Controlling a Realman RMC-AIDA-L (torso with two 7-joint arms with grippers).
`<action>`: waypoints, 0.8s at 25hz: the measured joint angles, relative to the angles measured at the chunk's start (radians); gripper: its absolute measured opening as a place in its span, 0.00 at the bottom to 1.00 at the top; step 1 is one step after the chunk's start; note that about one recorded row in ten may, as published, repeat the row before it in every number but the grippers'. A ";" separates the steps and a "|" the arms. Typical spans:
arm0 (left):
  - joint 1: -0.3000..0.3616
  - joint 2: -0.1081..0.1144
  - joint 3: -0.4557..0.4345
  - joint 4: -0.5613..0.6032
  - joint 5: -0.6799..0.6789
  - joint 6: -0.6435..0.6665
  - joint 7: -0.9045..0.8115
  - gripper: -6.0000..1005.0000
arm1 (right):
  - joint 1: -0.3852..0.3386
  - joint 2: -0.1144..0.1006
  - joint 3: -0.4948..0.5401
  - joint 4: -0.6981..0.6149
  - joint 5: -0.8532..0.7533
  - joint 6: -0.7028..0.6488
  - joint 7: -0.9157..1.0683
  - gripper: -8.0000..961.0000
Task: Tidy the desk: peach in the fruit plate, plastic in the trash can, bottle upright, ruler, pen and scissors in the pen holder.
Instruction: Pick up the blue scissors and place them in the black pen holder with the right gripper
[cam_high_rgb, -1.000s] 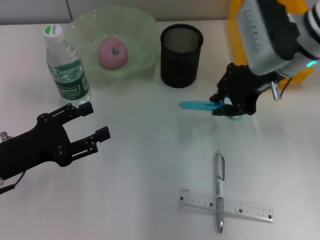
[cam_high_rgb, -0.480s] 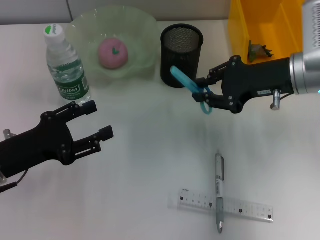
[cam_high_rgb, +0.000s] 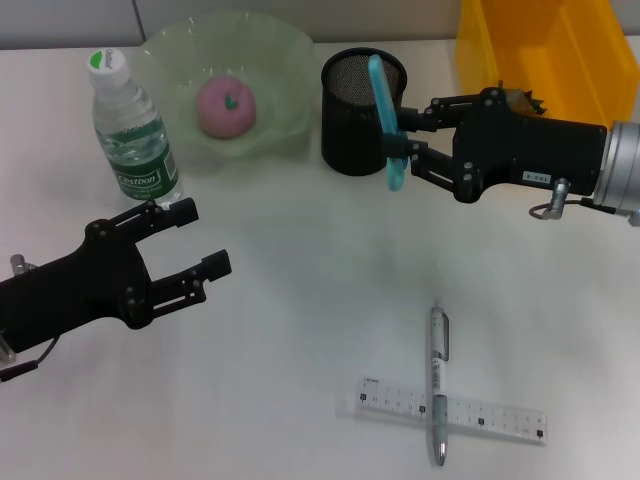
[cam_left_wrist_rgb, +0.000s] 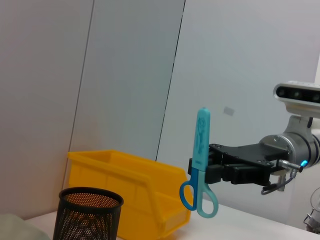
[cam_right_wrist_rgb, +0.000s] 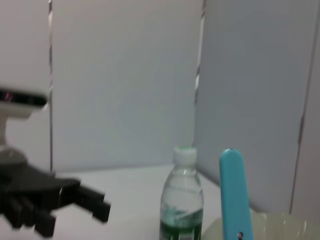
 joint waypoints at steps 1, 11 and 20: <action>0.000 0.000 0.000 0.000 0.000 0.002 0.000 0.77 | -0.001 0.000 0.000 0.015 0.018 0.000 -0.008 0.29; -0.005 0.000 0.000 0.000 0.004 0.003 0.000 0.77 | 0.004 0.000 -0.005 0.104 0.056 0.049 -0.112 0.30; -0.009 0.000 0.001 -0.005 0.006 -0.002 0.000 0.77 | -0.025 0.002 0.001 0.115 0.230 0.086 -0.381 0.31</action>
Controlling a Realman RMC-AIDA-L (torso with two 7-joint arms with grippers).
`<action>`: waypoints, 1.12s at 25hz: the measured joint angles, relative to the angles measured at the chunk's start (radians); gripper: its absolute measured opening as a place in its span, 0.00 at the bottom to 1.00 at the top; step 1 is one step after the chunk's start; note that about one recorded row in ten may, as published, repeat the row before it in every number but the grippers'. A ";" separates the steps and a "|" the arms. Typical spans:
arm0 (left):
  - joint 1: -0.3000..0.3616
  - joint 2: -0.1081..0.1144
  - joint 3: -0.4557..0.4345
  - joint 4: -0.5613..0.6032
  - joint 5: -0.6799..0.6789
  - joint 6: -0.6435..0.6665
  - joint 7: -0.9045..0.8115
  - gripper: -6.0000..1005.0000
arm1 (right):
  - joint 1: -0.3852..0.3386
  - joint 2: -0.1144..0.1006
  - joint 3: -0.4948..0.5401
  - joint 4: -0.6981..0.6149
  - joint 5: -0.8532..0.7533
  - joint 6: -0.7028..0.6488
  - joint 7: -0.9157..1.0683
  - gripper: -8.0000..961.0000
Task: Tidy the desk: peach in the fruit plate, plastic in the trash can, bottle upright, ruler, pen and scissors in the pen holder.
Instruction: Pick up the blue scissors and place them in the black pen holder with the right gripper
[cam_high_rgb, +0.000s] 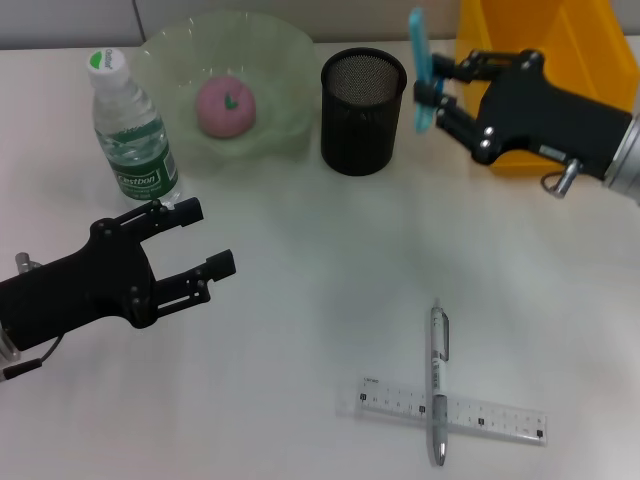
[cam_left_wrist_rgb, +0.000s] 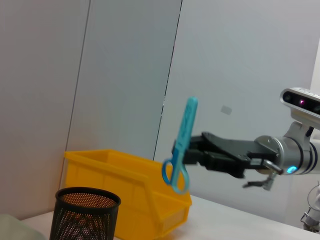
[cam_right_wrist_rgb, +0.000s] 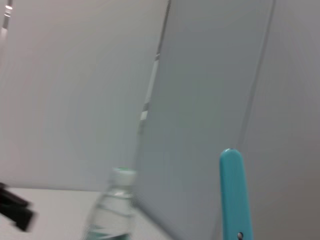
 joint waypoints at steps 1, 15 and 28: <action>0.000 0.000 0.000 0.000 0.000 0.000 0.000 0.77 | -0.001 0.000 0.000 0.003 0.020 0.010 -0.049 0.31; -0.004 -0.004 0.001 -0.006 0.000 -0.002 0.010 0.77 | 0.070 0.004 -0.011 0.055 0.151 0.218 -0.726 0.33; -0.006 -0.006 0.002 -0.052 0.001 -0.005 0.104 0.77 | 0.114 0.006 -0.011 0.205 0.359 0.233 -1.690 0.35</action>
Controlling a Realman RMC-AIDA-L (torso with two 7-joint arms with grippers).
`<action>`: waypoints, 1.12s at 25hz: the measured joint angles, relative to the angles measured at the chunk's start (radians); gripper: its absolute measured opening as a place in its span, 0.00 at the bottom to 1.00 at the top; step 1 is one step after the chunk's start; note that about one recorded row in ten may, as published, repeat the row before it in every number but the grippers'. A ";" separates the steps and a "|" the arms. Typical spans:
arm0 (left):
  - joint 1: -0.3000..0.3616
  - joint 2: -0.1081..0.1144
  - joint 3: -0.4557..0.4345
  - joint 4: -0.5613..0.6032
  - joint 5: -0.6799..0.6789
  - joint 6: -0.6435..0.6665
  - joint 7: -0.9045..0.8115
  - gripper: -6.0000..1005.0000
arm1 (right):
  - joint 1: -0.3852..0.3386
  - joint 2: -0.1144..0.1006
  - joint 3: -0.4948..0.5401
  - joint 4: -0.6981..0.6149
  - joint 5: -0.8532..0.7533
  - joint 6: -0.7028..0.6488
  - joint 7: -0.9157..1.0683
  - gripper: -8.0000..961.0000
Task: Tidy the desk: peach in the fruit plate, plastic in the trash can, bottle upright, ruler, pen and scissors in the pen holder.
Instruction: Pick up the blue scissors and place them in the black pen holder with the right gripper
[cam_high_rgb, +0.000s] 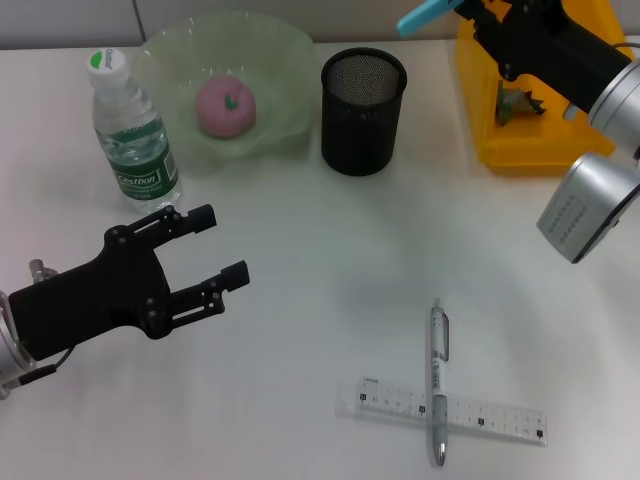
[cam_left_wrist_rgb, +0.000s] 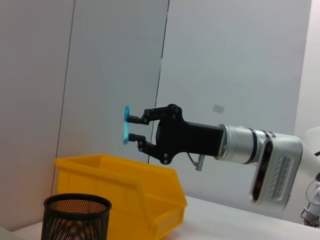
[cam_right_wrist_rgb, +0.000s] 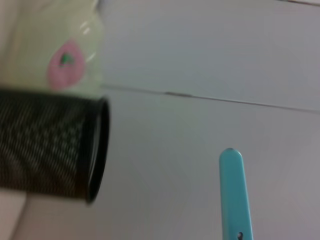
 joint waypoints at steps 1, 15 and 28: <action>0.000 0.000 0.000 -0.003 0.000 0.000 0.007 0.77 | 0.005 0.000 -0.002 0.011 0.013 0.000 -0.066 0.35; -0.002 0.000 0.011 -0.033 0.002 -0.027 0.081 0.77 | 0.043 0.001 -0.078 0.056 0.051 0.040 -0.673 0.37; -0.017 0.000 0.012 -0.062 0.001 -0.049 0.119 0.77 | 0.129 0.001 -0.104 0.071 0.052 0.157 -0.870 0.38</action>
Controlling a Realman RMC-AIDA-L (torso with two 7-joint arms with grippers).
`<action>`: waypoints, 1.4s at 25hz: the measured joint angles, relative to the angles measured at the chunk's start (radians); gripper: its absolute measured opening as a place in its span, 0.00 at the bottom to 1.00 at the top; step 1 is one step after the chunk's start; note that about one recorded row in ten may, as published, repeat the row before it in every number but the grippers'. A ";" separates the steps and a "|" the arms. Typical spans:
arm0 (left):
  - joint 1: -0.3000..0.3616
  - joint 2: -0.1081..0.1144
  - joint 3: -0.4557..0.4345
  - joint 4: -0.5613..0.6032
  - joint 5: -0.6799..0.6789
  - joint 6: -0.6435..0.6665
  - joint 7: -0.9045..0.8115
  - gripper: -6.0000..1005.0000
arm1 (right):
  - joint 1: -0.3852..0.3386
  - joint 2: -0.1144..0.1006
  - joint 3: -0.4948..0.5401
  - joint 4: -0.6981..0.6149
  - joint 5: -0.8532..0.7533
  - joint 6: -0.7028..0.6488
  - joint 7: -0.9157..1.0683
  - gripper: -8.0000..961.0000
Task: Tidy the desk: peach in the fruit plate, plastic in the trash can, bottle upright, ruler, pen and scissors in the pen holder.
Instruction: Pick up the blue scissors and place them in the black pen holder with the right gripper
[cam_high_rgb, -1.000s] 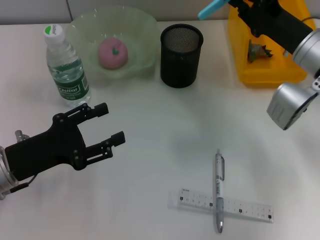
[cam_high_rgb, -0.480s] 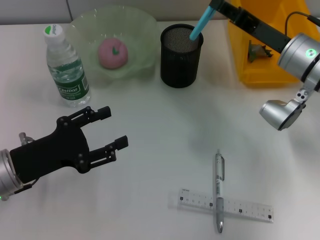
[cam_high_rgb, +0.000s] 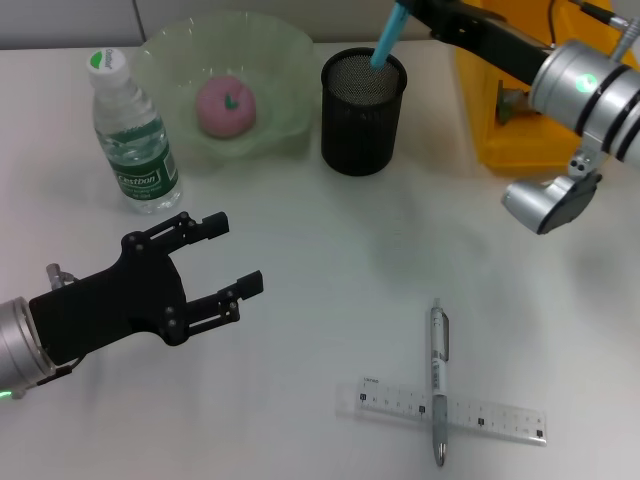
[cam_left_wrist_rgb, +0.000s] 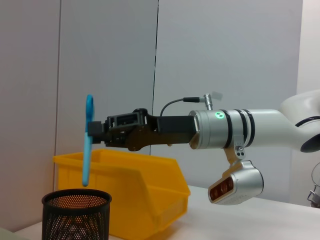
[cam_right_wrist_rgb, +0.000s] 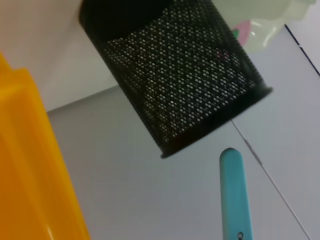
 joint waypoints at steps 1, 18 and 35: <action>-0.001 0.000 0.000 -0.002 -0.001 0.000 0.000 0.77 | 0.010 0.000 -0.004 0.008 0.000 0.008 -0.007 0.39; -0.008 0.000 0.000 -0.004 0.001 -0.001 0.002 0.77 | 0.075 0.000 -0.067 0.094 0.101 0.070 -0.124 0.41; -0.008 0.001 0.000 0.002 0.001 0.004 0.003 0.77 | 0.047 0.000 -0.070 0.134 0.131 -0.084 -0.120 0.58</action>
